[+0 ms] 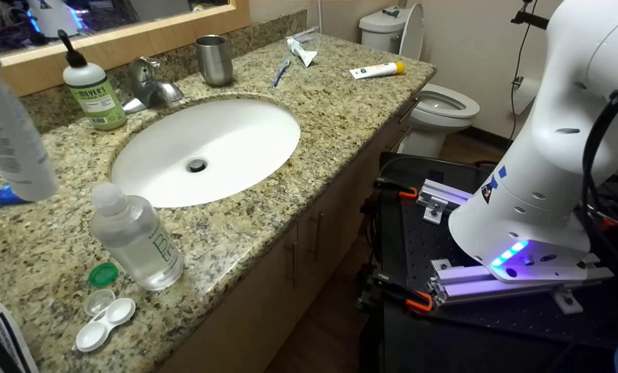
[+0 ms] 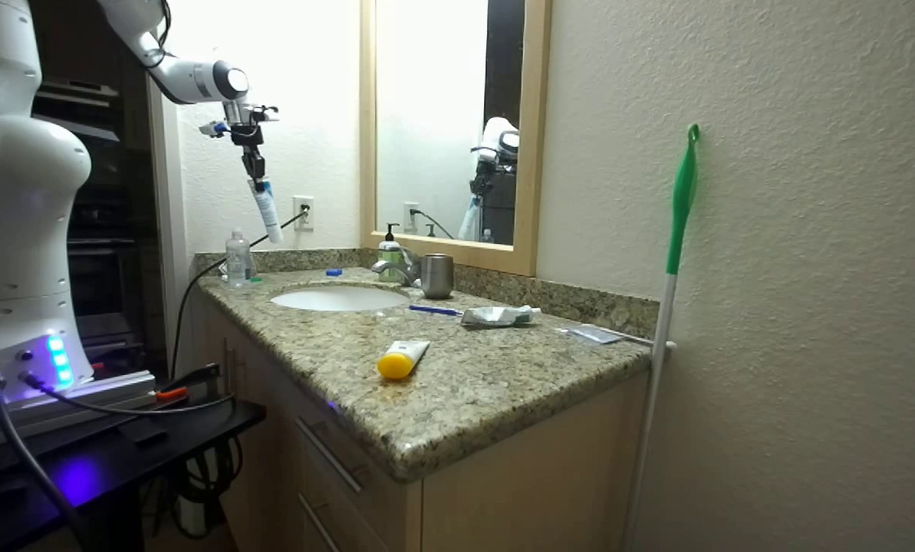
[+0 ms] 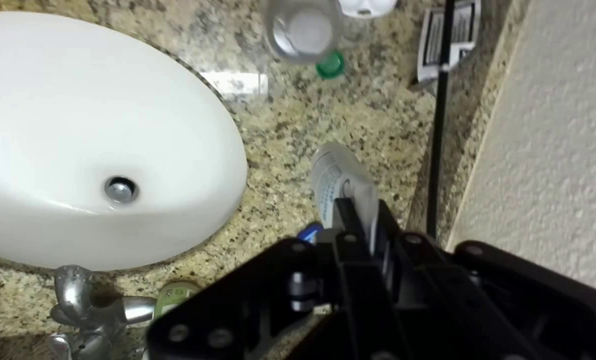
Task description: Move the white tube with a white lid to the left
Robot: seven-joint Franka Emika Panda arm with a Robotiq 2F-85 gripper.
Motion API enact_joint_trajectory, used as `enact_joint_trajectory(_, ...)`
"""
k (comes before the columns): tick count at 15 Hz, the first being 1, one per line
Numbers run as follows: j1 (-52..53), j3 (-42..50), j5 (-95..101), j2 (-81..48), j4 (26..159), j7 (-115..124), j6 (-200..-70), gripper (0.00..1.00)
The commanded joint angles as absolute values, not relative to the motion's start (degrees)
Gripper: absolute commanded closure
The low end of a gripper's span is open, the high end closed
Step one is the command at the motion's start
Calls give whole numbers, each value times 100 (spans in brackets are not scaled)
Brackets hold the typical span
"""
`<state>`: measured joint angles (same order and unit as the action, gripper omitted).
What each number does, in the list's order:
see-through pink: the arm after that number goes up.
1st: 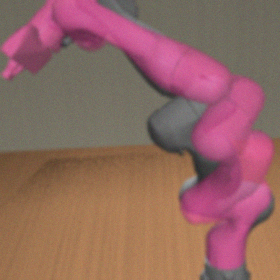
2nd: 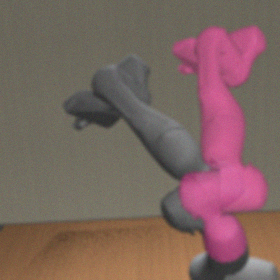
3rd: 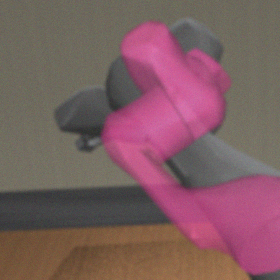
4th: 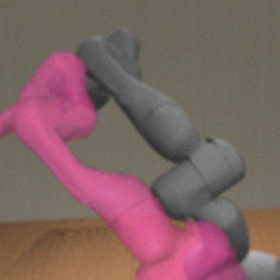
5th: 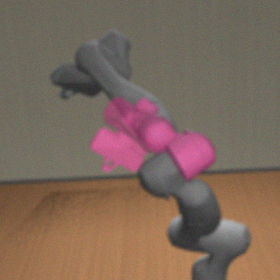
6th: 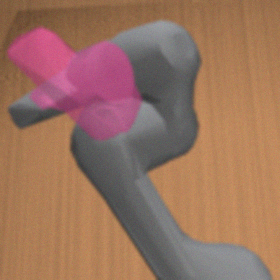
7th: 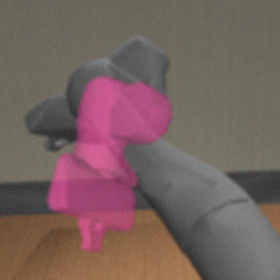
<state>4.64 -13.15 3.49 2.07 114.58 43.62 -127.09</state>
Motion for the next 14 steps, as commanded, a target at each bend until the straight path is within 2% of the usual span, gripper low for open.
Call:
enact_joint_trajectory(1,559,-1065,646,-725,10120,5204,-12731,97)
enact_joint_trajectory(5,790,-872,334,-1254,9294,5875,-11464,97)
enact_joint_trajectory(6,740,-796,431,-995,9723,5589,-12004,89)
enact_joint_trajectory(9,883,-786,382,-1209,9457,5823,-11644,89)
enact_joint_trajectory(10,901,-760,452,-1251,9450,5932,-11615,97)
enact_joint_trajectory(14,648,-383,204,-1607,9525,5895,-11771,97)
